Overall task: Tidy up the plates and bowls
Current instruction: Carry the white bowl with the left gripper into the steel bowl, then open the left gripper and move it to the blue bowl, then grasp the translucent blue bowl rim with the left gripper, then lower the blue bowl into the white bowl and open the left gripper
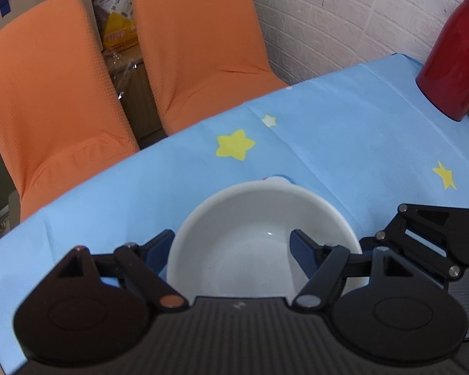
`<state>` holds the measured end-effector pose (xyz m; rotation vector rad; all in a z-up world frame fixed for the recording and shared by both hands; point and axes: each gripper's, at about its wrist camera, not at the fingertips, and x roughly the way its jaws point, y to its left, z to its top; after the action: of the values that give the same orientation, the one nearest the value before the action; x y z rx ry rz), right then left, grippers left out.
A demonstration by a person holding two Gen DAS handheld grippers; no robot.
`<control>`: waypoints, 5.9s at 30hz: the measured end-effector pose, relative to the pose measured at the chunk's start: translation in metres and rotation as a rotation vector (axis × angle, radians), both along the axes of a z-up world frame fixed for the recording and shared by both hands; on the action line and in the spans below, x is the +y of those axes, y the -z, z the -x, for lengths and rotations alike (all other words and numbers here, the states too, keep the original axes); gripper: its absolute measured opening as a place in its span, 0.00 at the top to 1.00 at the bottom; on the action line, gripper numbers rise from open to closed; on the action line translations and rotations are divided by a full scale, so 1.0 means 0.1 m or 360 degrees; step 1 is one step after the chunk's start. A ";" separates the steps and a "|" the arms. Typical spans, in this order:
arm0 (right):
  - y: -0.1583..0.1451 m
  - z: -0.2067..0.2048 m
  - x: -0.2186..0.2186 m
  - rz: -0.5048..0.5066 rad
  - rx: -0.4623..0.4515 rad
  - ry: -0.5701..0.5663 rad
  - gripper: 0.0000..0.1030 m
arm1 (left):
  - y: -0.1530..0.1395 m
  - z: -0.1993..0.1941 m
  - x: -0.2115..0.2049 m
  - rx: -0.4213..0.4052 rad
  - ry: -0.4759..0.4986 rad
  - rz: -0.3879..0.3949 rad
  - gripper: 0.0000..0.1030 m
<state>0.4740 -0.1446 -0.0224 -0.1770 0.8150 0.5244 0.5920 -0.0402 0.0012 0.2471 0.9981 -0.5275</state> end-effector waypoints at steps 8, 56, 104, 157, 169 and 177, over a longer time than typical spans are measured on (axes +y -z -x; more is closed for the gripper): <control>-0.05 -0.02 0.15 0.0118 -0.0142 -0.0007 0.43 | -0.04 0.11 0.01 -0.0089 -0.0007 0.0006 0.30; -0.32 2.51 -0.14 0.0178 -0.0110 0.0047 0.42 | -0.24 2.98 -0.21 -0.0001 0.0142 0.0060 0.28; -0.82 0.92 0.14 -0.0026 -0.0169 0.0089 0.41 | -0.43 1.59 1.57 -0.0070 -0.0495 0.0256 0.27; -0.84 1.18 0.57 0.0063 -0.0316 -0.0150 0.40 | -0.79 1.67 0.71 -0.0156 -0.0381 0.0449 0.52; -0.56 2.37 -0.04 0.0025 -0.0212 0.0164 0.39 | -0.44 2.92 -0.11 -0.0089 -0.0121 0.0378 0.50; -0.34 2.66 0.02 -0.0008 -0.0242 0.0217 0.39 | -0.27 3.14 -0.01 -0.0073 -0.0120 0.0356 0.49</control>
<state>0.2078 -0.1421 0.0114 -0.1537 0.6725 0.3797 0.2776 -0.0413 0.0282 0.0220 0.8922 -0.5575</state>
